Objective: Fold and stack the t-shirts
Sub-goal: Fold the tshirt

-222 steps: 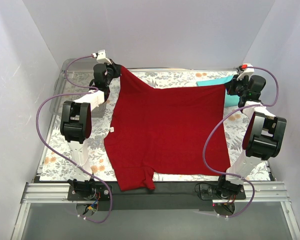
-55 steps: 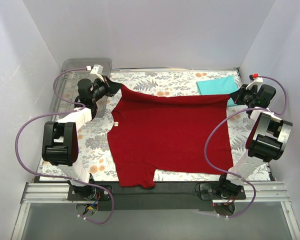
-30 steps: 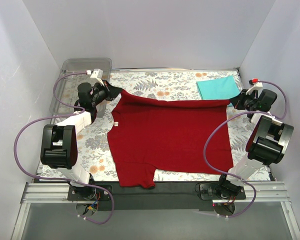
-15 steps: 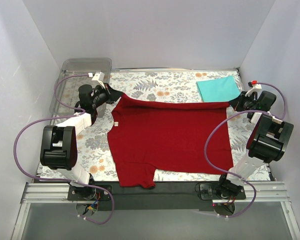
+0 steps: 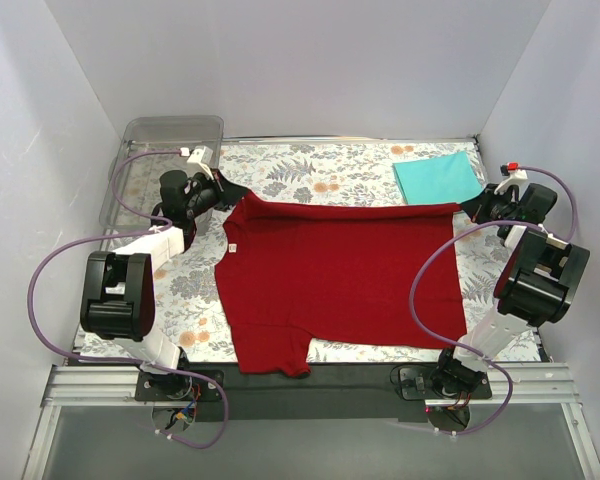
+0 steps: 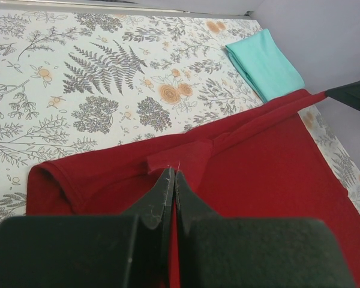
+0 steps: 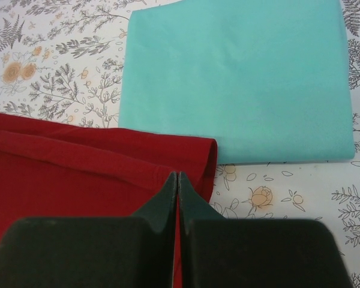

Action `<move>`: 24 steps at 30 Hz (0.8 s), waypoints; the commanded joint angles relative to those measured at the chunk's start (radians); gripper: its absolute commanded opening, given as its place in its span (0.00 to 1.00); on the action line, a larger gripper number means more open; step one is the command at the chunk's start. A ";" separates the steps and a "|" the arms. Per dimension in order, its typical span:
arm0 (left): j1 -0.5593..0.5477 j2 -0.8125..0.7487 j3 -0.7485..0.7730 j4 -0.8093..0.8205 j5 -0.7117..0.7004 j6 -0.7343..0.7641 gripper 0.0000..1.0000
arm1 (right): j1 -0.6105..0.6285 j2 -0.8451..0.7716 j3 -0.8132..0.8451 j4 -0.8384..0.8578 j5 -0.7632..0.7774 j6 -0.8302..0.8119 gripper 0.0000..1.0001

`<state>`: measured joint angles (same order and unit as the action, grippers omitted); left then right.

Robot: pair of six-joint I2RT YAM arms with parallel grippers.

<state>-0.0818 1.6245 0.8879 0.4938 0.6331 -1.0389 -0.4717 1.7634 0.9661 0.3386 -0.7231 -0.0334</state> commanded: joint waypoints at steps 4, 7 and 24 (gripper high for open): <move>-0.007 -0.091 -0.026 -0.020 -0.003 0.030 0.00 | -0.016 0.019 -0.001 -0.003 -0.022 -0.022 0.01; -0.009 -0.097 -0.026 -0.029 -0.006 0.036 0.00 | -0.016 0.021 -0.001 -0.007 -0.027 -0.025 0.01; -0.010 -0.140 -0.056 -0.046 0.004 0.033 0.00 | -0.021 0.033 -0.001 -0.036 -0.039 -0.043 0.01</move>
<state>-0.0875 1.5272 0.8440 0.4561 0.6327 -1.0176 -0.4831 1.7870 0.9657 0.3050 -0.7437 -0.0578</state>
